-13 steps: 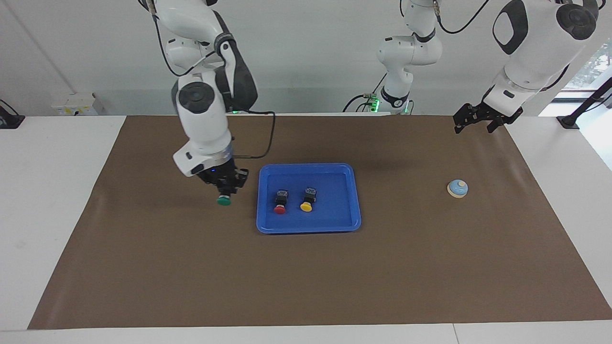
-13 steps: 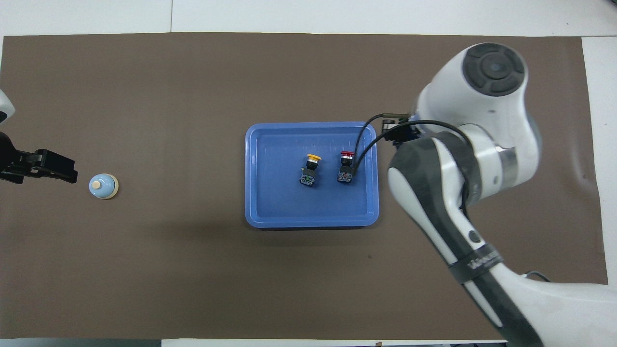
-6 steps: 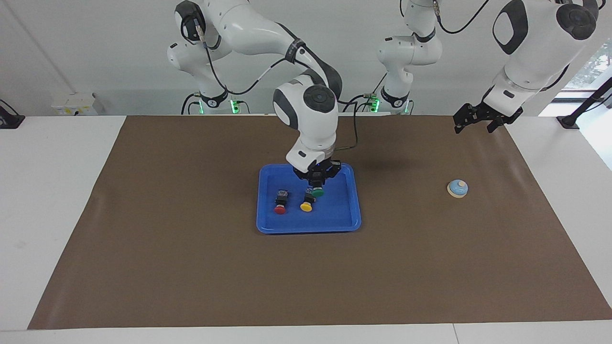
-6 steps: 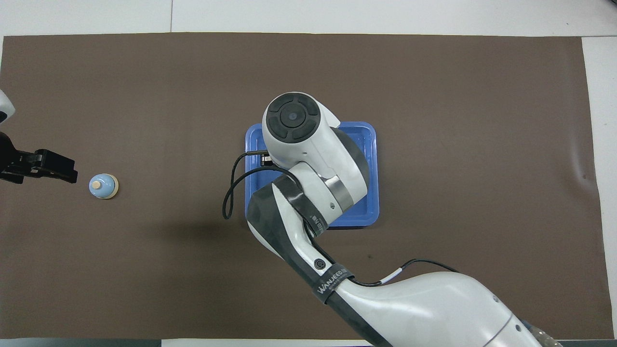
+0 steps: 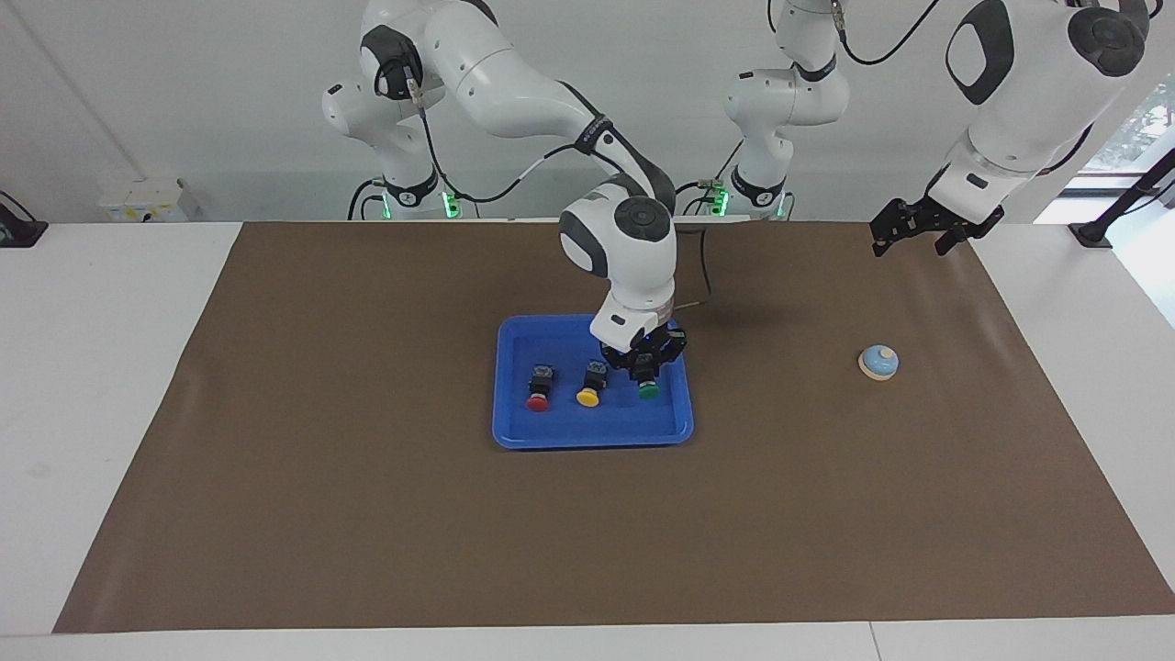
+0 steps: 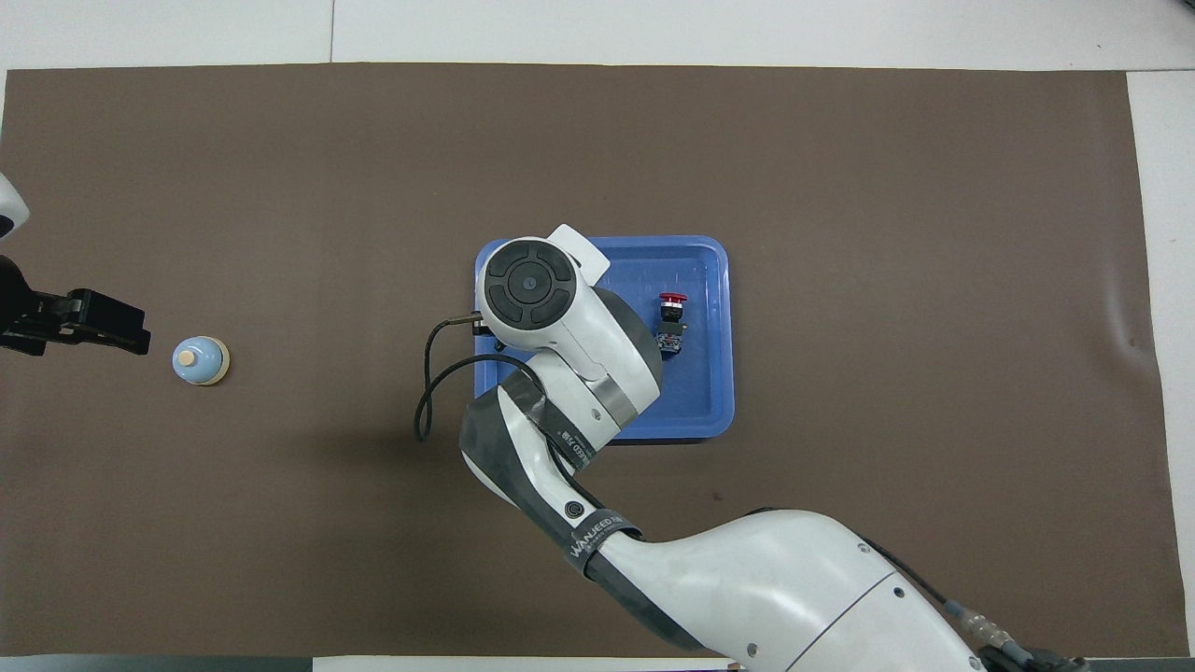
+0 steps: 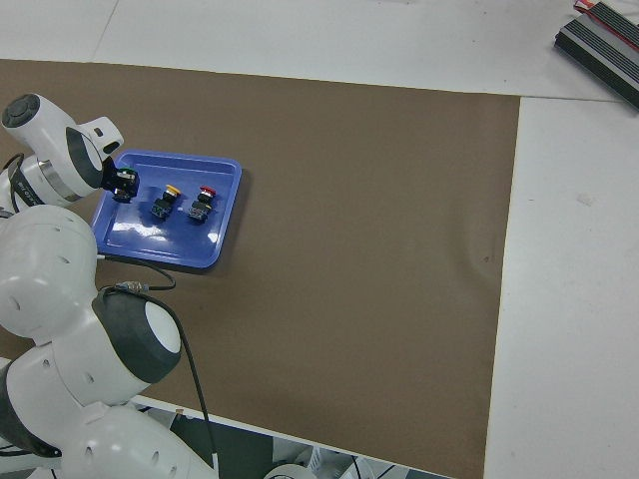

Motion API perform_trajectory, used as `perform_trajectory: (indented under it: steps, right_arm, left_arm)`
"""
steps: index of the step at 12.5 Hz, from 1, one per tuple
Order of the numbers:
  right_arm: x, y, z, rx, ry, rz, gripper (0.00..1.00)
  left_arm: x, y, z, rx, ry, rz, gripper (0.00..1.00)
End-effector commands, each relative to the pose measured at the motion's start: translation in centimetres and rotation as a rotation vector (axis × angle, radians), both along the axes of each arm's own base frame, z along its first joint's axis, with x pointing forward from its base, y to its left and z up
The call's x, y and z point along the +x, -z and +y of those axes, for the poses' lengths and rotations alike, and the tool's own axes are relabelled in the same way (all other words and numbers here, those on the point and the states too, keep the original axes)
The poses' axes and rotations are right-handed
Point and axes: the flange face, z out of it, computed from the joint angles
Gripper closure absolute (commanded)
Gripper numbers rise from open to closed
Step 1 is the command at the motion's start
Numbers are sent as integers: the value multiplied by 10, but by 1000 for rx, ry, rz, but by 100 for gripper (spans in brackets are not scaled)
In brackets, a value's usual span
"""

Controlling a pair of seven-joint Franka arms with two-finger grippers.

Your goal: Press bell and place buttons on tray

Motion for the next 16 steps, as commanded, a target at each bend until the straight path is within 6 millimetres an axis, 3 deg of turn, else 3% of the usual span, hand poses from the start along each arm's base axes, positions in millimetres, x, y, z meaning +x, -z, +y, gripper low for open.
perform_trajectory:
  steps: [1, 2, 3, 4, 7, 8, 10, 12, 15, 16]
  right_arm:
    - [-6, 10, -8, 8, -2, -15, 100]
    - [-8, 13, -9, 21, 19, -19, 100]
    - [-8, 14, -9, 31, 48, -28, 82]
    - [-8, 14, -9, 28, 52, -23, 1]
    - [0, 1, -22, 18, 116, -6, 0]
    - [7, -20, -39, 6, 146, 7, 0]
    - [38, -67, -104, 0, 239, 13, 0]
    - [61, -109, -182, -14, 315, 26, 0]
    - [76, -147, -295, -47, 263, 68, 0]
    - [75, -156, -322, -55, 226, 88, 0]
  left_arm:
    - [-3, -5, 2, 20, -8, 1, 0]
    - [-3, -5, 2, 20, -8, -1, 0]
    - [-3, -5, 2, 20, -8, 1, 0]
    - [-3, -5, 2, 20, -8, 1, 0]
    - [-3, -5, 1, 20, -6, -1, 0]
    - [-3, -5, 2, 20, -8, 1, 0]
    - [-3, -5, 2, 20, -8, -1, 0]
    - [-3, -5, 2, 20, -8, 1, 0]
    - [-3, -5, 2, 20, -8, 1, 0]
    - [-3, -5, 2, 20, -8, 1, 0]
